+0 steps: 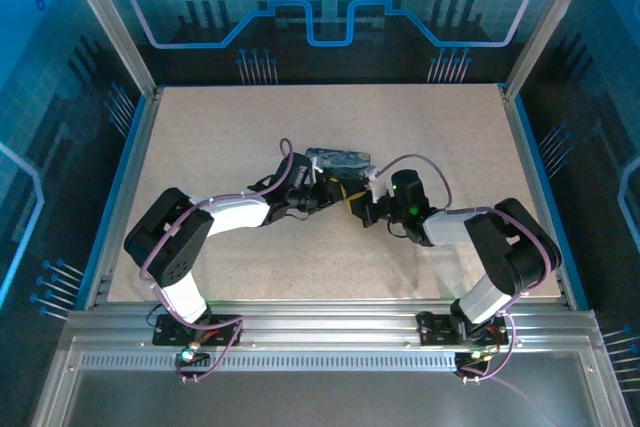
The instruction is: Unlock the padlock with the key
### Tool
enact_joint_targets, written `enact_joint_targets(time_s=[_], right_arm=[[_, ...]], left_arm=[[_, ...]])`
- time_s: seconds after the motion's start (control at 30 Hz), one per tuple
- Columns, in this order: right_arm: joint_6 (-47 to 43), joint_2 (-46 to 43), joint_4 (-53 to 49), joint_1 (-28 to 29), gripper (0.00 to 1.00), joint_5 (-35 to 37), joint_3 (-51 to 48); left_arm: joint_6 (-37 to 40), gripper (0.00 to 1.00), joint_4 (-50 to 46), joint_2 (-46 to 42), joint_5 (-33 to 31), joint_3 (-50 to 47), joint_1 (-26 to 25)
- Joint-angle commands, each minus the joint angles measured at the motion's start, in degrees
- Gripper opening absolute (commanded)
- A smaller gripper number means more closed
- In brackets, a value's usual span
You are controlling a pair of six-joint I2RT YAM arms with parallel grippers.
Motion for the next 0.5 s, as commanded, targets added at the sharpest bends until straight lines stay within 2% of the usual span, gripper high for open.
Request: enact_joint_targets(time_s=[0.0, 0.47], right_arm=[[0.7, 0.1, 6.5, -0.2, 0.01, -0.6, 3.2], [3.2, 5.8, 9.6, 0.1, 0.0, 2.1, -0.7]], left_arm=[[0.0, 0.23, -1.0, 0.0, 3.5, 0.2, -1.4], [1.3, 0.3, -0.1, 4.7, 1.9, 0.2, -1.3]])
